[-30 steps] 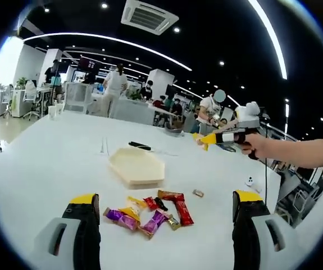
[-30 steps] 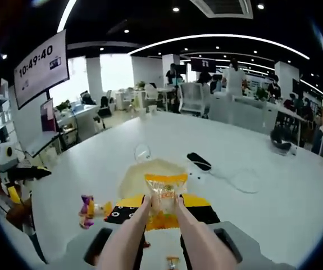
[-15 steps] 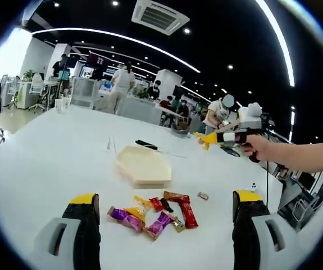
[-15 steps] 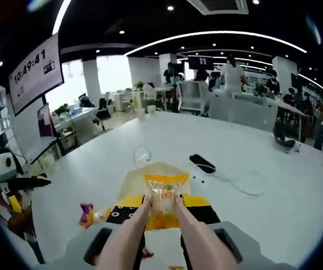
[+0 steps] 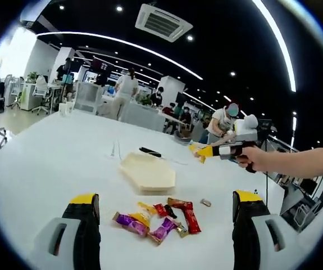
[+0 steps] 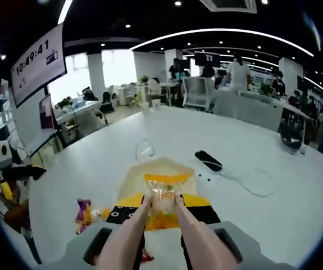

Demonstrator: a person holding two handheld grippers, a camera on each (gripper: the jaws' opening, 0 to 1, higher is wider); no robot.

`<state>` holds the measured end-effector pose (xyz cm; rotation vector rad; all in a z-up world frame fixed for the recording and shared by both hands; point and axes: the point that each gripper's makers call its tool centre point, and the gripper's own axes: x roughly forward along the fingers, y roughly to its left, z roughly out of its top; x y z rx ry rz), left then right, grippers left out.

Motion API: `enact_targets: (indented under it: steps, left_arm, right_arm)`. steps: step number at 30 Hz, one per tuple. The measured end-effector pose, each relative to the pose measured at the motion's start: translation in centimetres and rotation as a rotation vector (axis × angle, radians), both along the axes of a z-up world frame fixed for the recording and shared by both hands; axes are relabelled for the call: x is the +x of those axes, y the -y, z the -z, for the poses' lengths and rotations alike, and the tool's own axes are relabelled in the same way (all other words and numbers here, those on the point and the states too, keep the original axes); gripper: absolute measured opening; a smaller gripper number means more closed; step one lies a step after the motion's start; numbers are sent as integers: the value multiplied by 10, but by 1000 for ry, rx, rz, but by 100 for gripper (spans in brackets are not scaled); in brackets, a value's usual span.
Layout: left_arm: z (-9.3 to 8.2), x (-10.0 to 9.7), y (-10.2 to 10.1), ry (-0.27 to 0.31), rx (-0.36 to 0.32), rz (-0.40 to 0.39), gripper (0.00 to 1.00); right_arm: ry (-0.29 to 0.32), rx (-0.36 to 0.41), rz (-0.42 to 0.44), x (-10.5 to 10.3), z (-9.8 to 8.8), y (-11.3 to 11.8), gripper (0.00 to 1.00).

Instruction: Place the target food into the container with the food tongs after gripping and lifting it, then release it inside without dropping or visibly crushing the food.

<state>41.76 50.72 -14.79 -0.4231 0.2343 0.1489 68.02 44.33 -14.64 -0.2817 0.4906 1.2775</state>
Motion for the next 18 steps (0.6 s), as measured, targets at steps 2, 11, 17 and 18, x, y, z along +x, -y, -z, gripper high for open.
enact_targets:
  steps: [2,11,17,18]
  left_arm:
    - [5,-1,2,-29,-4,6,99]
    - [-10,-3,-8,10,-8,-52,99]
    - [-25,-11,-9,44,13,-77,99]
    - [-25,-11,-11,51,10,-86,99]
  right_arm:
    - [-20,3,17,0,0,2,23]
    - [-9,-8,-19,6,-2,-17,23]
    - [18,-14,-56,5,-1,-36,23]
    - [19,-13,-50,8,-2,-37,22]
